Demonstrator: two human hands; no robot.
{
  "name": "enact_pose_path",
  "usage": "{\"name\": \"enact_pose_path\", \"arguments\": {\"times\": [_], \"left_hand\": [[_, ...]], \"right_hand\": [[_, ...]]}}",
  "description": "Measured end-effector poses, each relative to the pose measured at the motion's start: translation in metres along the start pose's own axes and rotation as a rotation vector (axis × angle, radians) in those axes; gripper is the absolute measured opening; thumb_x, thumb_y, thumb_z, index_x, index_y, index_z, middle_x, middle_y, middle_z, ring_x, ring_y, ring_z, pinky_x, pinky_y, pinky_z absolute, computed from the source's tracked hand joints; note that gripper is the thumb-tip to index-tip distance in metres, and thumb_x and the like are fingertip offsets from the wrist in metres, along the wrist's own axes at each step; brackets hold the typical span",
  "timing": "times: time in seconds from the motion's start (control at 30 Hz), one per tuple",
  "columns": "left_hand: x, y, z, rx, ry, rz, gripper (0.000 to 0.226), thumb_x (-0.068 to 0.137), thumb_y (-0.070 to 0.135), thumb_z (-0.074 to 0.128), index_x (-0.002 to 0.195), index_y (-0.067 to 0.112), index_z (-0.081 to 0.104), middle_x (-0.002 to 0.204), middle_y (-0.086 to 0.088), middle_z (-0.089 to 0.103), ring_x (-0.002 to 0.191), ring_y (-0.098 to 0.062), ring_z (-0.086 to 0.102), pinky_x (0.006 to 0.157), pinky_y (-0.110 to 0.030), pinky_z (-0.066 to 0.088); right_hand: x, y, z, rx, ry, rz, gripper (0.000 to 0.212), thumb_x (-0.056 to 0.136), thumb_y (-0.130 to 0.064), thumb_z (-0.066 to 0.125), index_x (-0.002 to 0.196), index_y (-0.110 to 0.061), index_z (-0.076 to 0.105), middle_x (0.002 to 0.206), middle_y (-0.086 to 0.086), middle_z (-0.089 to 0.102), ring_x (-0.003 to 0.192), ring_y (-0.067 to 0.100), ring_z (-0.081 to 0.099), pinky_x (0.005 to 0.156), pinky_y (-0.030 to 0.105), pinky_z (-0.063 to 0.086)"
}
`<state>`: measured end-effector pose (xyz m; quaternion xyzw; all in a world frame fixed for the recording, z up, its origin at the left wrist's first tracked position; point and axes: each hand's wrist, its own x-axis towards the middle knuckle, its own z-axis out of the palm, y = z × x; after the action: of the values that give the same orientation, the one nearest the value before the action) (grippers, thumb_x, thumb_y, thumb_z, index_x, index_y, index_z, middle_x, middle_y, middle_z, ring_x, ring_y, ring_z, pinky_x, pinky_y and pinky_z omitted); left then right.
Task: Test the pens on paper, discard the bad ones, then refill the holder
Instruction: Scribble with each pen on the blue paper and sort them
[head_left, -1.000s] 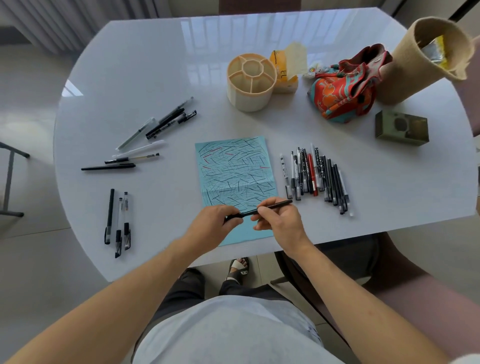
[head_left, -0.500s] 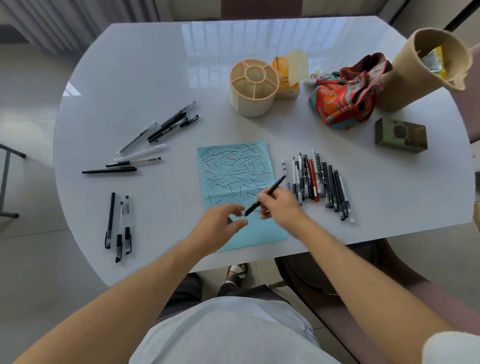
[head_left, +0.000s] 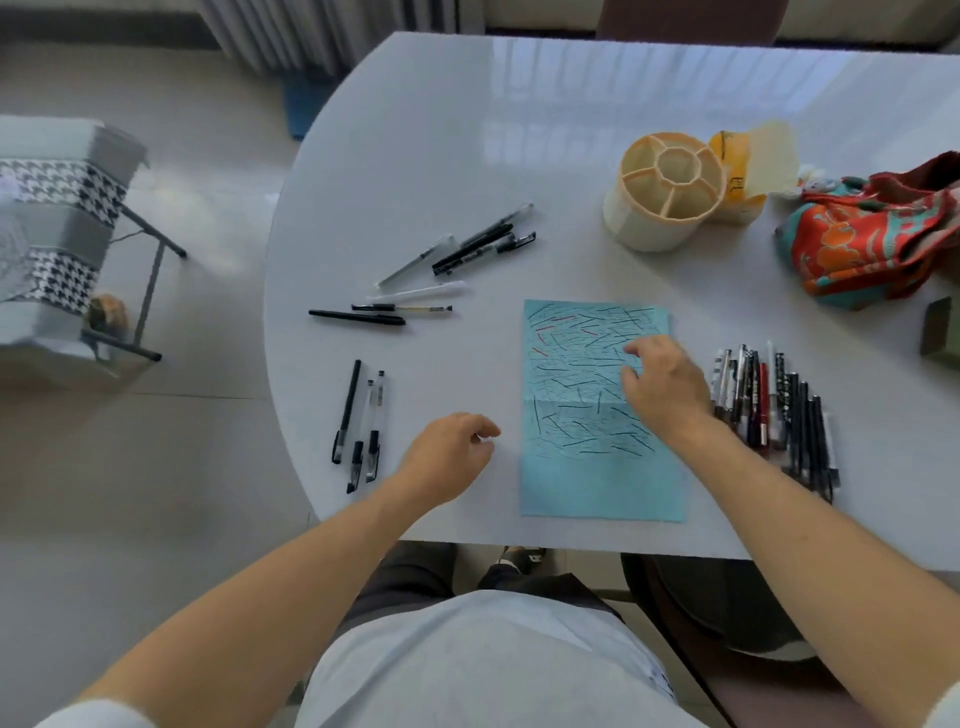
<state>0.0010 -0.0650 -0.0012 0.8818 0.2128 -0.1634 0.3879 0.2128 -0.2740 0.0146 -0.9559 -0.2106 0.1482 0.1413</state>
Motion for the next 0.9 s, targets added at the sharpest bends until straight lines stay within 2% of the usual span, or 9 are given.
{"name": "enact_pose_path", "arguments": {"times": [0.13, 0.27, 0.4, 0.53, 0.6, 0.67, 0.73, 0.8, 0.9], "left_hand": [[0.0, -0.015, -0.004, -0.065, -0.015, -0.05, 0.027, 0.094, 0.022, 0.056, 0.117, 0.025, 0.07, 0.115, 0.007, 0.068, 0.101, -0.009, 0.061, 0.09, -0.024, 0.047], [-0.003, -0.026, -0.009, -0.099, -0.011, -0.065, 0.026, 0.093, 0.019, 0.055, 0.113, 0.024, 0.071, 0.113, 0.006, 0.067, 0.1, -0.012, 0.061, 0.09, -0.029, 0.05], [-0.006, -0.037, -0.012, -0.131, -0.018, -0.041, 0.027, 0.093, 0.014, 0.056, 0.115, 0.017, 0.072, 0.116, 0.0, 0.069, 0.105, -0.016, 0.062, 0.094, -0.033, 0.05], [-0.007, -0.041, -0.016, -0.153, -0.06, -0.038, 0.029, 0.094, 0.016, 0.054, 0.117, 0.019, 0.071, 0.121, 0.001, 0.067, 0.107, -0.014, 0.062, 0.096, -0.035, 0.051], [-0.009, -0.042, -0.019, -0.161, -0.077, -0.042, 0.028, 0.095, 0.019, 0.053, 0.118, 0.02, 0.07, 0.121, 0.001, 0.067, 0.107, -0.013, 0.061, 0.096, -0.036, 0.051], [-0.009, -0.043, -0.023, -0.173, -0.096, -0.054, 0.028, 0.096, 0.022, 0.053, 0.119, 0.022, 0.068, 0.121, 0.004, 0.067, 0.106, -0.011, 0.062, 0.095, -0.035, 0.052], [-0.007, -0.041, -0.026, -0.205, -0.092, -0.084, 0.03, 0.096, 0.026, 0.052, 0.123, 0.025, 0.065, 0.12, 0.008, 0.067, 0.104, -0.009, 0.063, 0.094, -0.035, 0.053], [-0.003, -0.036, -0.028, -0.279, -0.042, -0.126, 0.031, 0.096, 0.032, 0.054, 0.126, 0.028, 0.061, 0.117, 0.011, 0.068, 0.101, -0.007, 0.064, 0.09, -0.034, 0.055], [0.005, -0.023, -0.023, -0.361, -0.009, -0.129, 0.035, 0.096, 0.043, 0.056, 0.129, 0.032, 0.057, 0.108, 0.016, 0.069, 0.094, -0.001, 0.066, 0.083, -0.032, 0.057]], "right_hand": [[0.022, -0.116, 0.031, 0.133, -0.14, -0.307, 0.025, 0.096, -0.018, 0.063, 0.12, -0.012, 0.071, 0.119, 0.008, 0.069, 0.105, 0.03, 0.065, 0.092, 0.039, 0.049], [0.046, -0.221, 0.066, 0.132, -0.203, -0.557, 0.027, 0.096, -0.017, 0.058, 0.121, -0.013, 0.069, 0.123, 0.007, 0.069, 0.112, 0.029, 0.063, 0.093, 0.04, 0.051], [0.063, -0.278, 0.1, -0.099, -0.218, -0.628, 0.03, 0.093, -0.004, 0.05, 0.119, -0.01, 0.064, 0.118, 0.01, 0.065, 0.108, 0.034, 0.062, 0.083, 0.039, 0.054], [0.069, -0.286, 0.12, -0.263, -0.19, -0.649, 0.033, 0.089, 0.005, 0.049, 0.117, -0.01, 0.059, 0.115, 0.012, 0.06, 0.101, 0.035, 0.064, 0.066, 0.037, 0.043], [0.069, -0.281, 0.118, -0.196, -0.22, -0.591, 0.033, 0.086, 0.0, 0.053, 0.117, -0.012, 0.058, 0.116, 0.012, 0.061, 0.098, 0.036, 0.065, 0.067, 0.036, 0.043], [0.065, -0.264, 0.106, -0.004, -0.255, -0.459, 0.029, 0.082, -0.011, 0.058, 0.11, -0.015, 0.06, 0.11, 0.008, 0.065, 0.095, 0.032, 0.064, 0.074, 0.036, 0.05], [0.056, -0.234, 0.089, 0.271, -0.25, -0.306, 0.018, 0.078, -0.016, 0.062, 0.095, -0.018, 0.062, 0.093, 0.003, 0.067, 0.082, 0.026, 0.064, 0.072, 0.033, 0.052], [0.038, -0.195, 0.072, 0.633, -0.266, -0.07, 0.008, 0.079, -0.014, 0.062, 0.086, -0.018, 0.063, 0.078, 0.004, 0.07, 0.066, 0.022, 0.07, 0.061, 0.029, 0.055], [0.0, -0.135, 0.057, 1.122, -0.37, 0.216, 0.003, 0.091, -0.008, 0.06, 0.091, -0.007, 0.063, 0.079, 0.02, 0.07, 0.064, 0.03, 0.074, 0.057, 0.033, 0.061]]}}
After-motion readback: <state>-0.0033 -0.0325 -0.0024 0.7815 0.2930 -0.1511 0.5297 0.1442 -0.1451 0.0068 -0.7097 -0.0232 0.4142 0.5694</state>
